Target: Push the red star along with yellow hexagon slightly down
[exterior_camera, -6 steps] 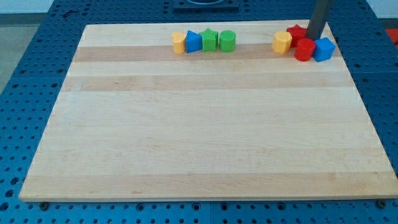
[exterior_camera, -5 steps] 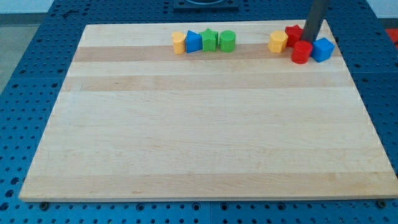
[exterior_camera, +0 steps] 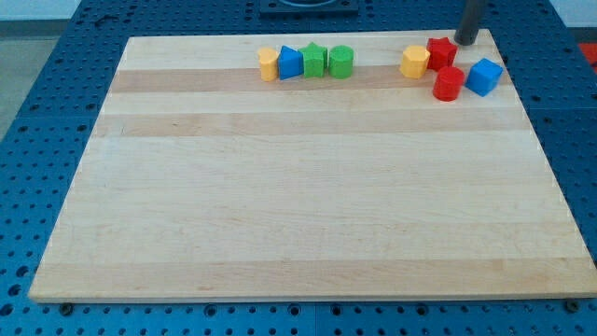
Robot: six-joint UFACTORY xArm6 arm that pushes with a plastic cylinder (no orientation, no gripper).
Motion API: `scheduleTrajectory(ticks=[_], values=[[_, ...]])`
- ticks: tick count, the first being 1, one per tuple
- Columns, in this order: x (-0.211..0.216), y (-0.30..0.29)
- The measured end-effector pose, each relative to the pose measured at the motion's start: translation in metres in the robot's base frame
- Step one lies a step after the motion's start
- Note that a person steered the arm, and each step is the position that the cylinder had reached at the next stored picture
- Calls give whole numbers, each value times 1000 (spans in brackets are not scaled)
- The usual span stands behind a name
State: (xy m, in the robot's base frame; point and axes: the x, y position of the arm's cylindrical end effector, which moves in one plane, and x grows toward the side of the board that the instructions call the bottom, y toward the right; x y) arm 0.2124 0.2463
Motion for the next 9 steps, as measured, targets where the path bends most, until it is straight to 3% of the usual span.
scheduleTrajectory(ticks=[1,3,9], values=[[1,-10],[50,-54],[84,-84]])
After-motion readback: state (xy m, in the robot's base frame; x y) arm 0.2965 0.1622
